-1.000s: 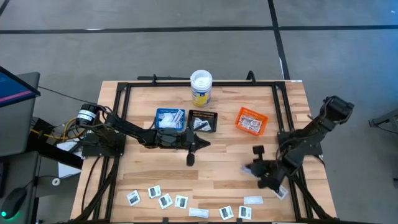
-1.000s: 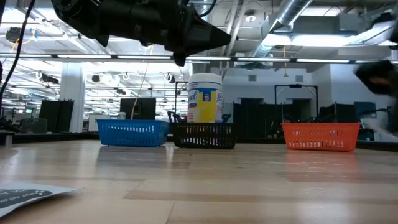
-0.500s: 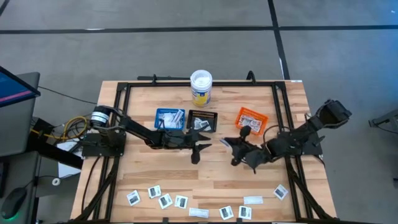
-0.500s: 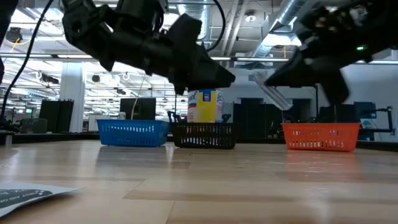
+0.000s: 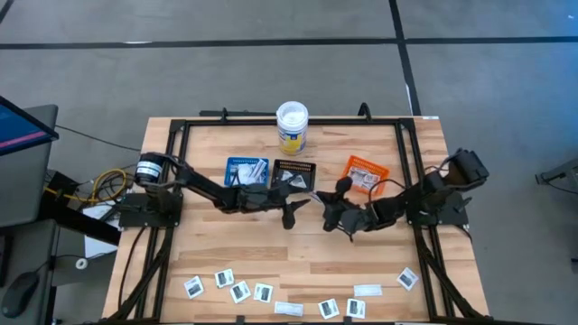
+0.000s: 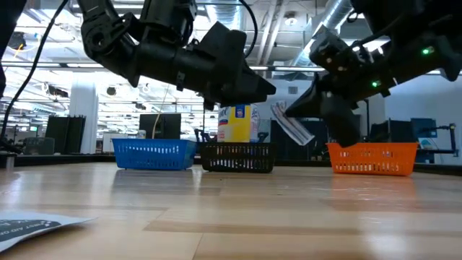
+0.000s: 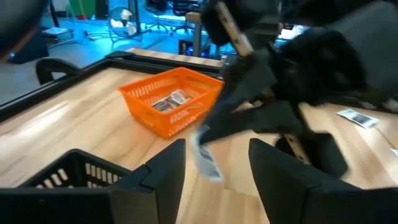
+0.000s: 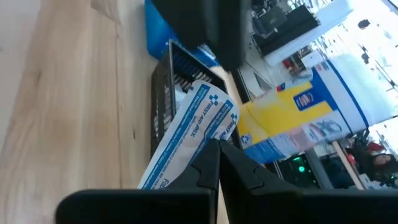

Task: Pick & Place First Aid Supplies
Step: Put the blue bandage into the blue bin

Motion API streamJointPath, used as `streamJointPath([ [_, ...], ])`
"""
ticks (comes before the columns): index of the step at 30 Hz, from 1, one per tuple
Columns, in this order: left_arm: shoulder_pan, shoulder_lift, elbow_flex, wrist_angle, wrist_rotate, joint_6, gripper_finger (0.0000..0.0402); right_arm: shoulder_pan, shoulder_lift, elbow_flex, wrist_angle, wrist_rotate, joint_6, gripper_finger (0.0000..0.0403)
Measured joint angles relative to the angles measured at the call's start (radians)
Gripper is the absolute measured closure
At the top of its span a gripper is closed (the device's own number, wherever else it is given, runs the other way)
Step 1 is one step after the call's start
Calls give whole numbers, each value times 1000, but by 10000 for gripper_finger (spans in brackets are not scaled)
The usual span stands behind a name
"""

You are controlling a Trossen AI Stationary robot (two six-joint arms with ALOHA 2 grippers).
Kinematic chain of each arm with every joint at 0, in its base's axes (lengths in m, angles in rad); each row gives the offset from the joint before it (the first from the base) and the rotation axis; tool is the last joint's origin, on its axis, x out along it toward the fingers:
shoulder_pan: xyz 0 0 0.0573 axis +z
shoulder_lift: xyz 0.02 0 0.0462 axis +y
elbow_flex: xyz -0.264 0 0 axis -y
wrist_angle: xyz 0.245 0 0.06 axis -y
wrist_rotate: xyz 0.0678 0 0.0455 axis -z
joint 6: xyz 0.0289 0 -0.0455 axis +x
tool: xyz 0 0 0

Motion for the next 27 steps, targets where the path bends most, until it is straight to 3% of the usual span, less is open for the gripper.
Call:
streamJointPath([
  [14,17,0,-1,-30,23,-8,236,-19,47,90,1,2,-87,402],
  [19,18,0,-1,-58,21,-26,286,-16,45,91,-1,1,-87,402],
  [25,19,0,-1,-76,-35,-26,382,6,45,91,-4,0,-80,402],
  [27,18,0,-1,-76,-37,-26,393,15,44,91,-4,0,-97,401],
])
